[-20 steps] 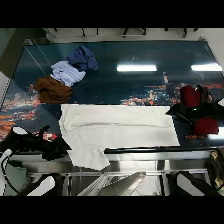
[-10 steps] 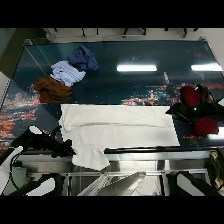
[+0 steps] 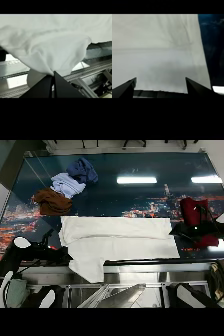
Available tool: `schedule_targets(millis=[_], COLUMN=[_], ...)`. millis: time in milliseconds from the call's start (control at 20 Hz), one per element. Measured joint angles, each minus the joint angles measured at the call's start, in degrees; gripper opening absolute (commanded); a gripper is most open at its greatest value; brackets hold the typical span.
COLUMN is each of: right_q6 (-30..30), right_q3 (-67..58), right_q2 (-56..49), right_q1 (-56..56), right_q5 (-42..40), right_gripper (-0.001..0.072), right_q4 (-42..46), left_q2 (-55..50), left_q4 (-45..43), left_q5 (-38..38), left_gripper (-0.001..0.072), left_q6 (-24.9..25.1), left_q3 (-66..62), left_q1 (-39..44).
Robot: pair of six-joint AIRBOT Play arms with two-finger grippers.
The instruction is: Fold the shirts.
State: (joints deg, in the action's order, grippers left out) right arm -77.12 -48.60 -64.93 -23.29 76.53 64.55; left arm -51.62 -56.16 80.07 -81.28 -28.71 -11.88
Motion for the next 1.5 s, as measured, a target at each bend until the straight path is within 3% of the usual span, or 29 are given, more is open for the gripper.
schedule_targets(millis=[350,850,900,1000,1250,1500], right_q6=[6.71,11.32,11.41,11.61,10.62,4.17], right_q3=[5.66,9.01,9.53,10.47,11.02,11.06], right_q2=[-6.47,-11.21,-11.32,-11.47,-8.17,5.97], right_q1=[-12.79,-16.15,-15.58,-14.14,-12.70,-12.41], right_q5=[-1.51,-0.02,0.22,-0.87,-1.51,3.61], right_gripper=[0.0700,0.0699,0.0672,0.0023,0.0020,0.0019], right_q4=[1.09,-3.34,-3.78,-3.23,-1.68,2.16], left_q2=[8.11,-2.99,-3.85,-5.01,-5.49,1.60], left_q4=[0.28,0.33,0.33,0.33,-0.02,-7.50], left_q5=[2.36,5.09,5.09,5.07,5.75,8.94], left_gripper=[0.0012,0.0012,0.0012,0.0012,0.0012,0.0012], left_q6=[-2.36,-1.14,-0.83,-0.52,0.76,-0.39], left_q3=[1.79,-6.01,-6.78,-8.17,-10.14,-8.50], left_q1=[-1.77,-1.84,-1.84,-1.84,-1.84,-1.84])
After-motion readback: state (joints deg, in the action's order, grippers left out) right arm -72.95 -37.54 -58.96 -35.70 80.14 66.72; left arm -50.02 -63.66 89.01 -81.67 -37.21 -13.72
